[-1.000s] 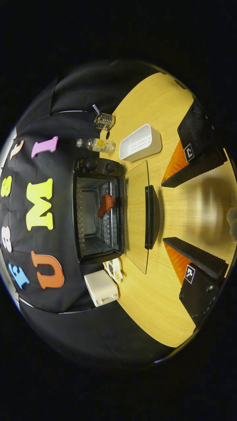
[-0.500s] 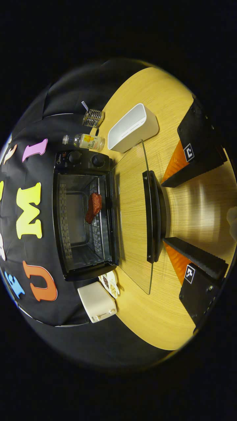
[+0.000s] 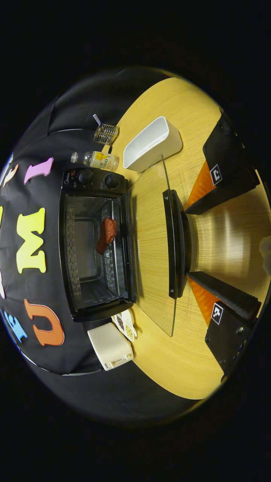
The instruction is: Open the electric oven with the left hand, put the food in, and close the electric oven.
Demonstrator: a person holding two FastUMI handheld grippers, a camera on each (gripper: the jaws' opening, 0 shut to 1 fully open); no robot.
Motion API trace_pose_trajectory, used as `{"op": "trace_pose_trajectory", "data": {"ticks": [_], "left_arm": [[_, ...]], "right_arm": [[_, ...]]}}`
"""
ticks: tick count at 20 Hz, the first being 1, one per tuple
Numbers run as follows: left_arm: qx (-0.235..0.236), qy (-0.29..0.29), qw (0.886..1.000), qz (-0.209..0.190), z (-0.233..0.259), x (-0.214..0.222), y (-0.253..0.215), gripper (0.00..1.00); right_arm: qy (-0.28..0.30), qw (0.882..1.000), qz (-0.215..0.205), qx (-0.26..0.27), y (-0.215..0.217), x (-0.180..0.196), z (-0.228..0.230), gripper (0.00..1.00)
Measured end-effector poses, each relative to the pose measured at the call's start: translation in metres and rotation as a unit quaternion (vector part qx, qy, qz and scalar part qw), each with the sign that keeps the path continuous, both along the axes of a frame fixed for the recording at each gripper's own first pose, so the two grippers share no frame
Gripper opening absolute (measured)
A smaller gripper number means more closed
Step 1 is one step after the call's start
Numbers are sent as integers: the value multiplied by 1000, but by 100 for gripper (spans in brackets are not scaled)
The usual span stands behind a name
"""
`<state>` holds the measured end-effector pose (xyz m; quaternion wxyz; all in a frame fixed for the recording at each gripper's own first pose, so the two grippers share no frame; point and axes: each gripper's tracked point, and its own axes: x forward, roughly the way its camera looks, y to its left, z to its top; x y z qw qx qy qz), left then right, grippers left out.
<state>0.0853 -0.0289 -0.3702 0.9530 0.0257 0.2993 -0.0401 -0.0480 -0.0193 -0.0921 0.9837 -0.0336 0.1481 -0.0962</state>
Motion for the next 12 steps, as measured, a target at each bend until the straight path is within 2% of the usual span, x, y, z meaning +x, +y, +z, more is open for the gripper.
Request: {"op": "trace_pose_trajectory", "data": {"ticks": [7,12], "left_arm": [[-12,-25,1000,2,40,10,1,99],[-15,-66,998,0,89,38,1,98]], "right_arm": [[-2,1000,-1,4,5,3,-1,100],[-2,1000,1,7,9,7,1,100]]}}
